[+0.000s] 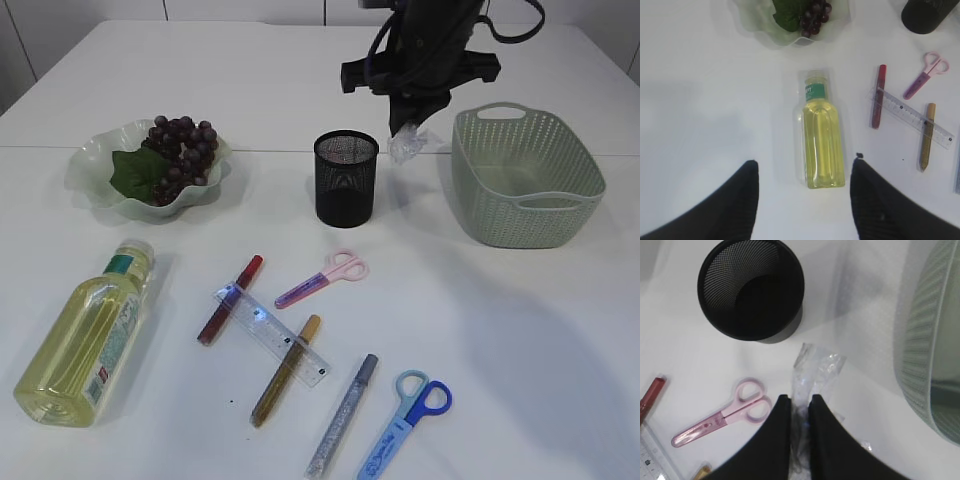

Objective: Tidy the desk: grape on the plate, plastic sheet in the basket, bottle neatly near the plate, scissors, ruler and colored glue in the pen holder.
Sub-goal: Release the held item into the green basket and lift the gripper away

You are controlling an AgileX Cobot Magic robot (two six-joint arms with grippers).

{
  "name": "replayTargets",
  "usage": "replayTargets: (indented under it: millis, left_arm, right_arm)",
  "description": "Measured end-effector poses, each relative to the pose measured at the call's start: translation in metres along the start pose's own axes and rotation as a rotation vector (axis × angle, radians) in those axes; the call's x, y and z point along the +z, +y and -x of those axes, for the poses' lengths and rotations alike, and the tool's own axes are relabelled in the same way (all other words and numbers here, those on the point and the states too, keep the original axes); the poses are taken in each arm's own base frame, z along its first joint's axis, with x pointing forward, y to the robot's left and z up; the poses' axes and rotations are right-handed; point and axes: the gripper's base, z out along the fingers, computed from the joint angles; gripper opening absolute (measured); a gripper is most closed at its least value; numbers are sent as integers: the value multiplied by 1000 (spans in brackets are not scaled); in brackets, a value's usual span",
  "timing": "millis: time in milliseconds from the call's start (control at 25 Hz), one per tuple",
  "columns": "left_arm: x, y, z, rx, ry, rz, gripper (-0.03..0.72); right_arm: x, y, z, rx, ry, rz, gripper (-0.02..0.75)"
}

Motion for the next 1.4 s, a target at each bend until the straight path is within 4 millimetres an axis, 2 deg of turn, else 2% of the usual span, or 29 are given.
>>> replayTargets:
  millis: [160,320,560,760,880,1240,1400]
  left_arm:
    - [0,0,0,0,2,0,424]
    - [0,0,0,0,4,0,424]
    - [0,-1,-1,-3,6,-7,424]
    - [0,-1,-1,-4,7,-9,424]
    - [0,-1,-1,-6,9,-12,423]
    - [0,-3,-1,-14,10,-30,423]
    - [0,-3,-2,-14,18,-31,420]
  right_arm:
    - [-4,-23,7,48,-17,-15,81]
    - [-5,-58,12,116,-25,-42,81]
    - [-6,-123,14,232,-26,-97,81]
    - [-8,-165,10,291,-26,-140,81]
    - [-8,-172,10,290,-25,-147,81]
    - [-8,-172,10,283,-24,-148,81]
    - [-8,-172,10,283,-24,-148,106]
